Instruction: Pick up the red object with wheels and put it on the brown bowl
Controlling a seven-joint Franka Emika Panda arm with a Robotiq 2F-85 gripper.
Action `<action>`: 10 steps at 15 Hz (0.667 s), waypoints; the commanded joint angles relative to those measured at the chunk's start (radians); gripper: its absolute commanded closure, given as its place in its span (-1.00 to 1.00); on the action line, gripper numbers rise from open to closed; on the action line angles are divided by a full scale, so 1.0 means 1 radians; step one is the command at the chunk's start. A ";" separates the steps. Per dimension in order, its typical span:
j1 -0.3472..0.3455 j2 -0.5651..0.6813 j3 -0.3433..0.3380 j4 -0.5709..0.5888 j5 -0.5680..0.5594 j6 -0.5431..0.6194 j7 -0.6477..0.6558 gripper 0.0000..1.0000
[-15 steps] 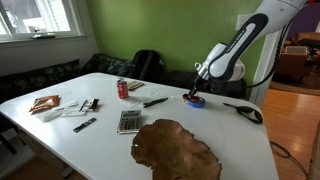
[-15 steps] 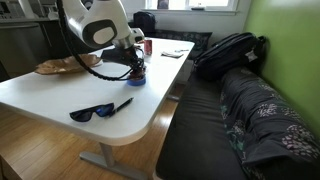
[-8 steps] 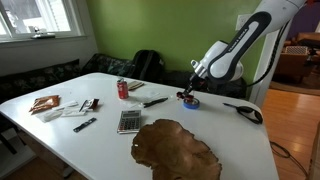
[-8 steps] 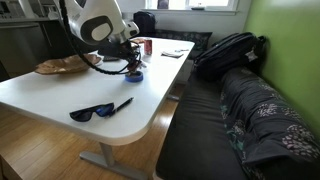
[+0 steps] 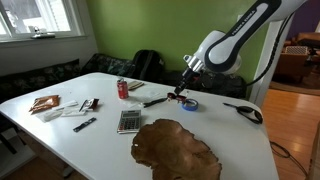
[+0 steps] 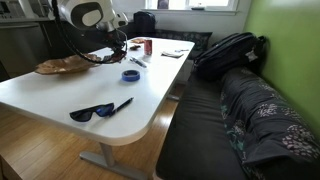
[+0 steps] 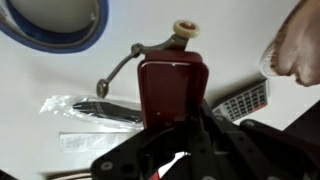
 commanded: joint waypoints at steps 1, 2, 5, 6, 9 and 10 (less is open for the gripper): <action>-0.224 0.062 0.256 -0.049 0.047 -0.138 -0.093 0.98; -0.094 0.017 0.127 -0.017 0.043 -0.082 -0.046 0.98; -0.110 0.018 0.144 -0.016 0.048 -0.093 -0.053 0.90; -0.103 0.018 0.138 -0.015 0.048 -0.092 -0.053 0.98; -0.215 0.169 0.306 -0.021 0.054 -0.123 -0.153 0.98; -0.229 0.197 0.337 -0.022 0.048 -0.137 -0.168 0.98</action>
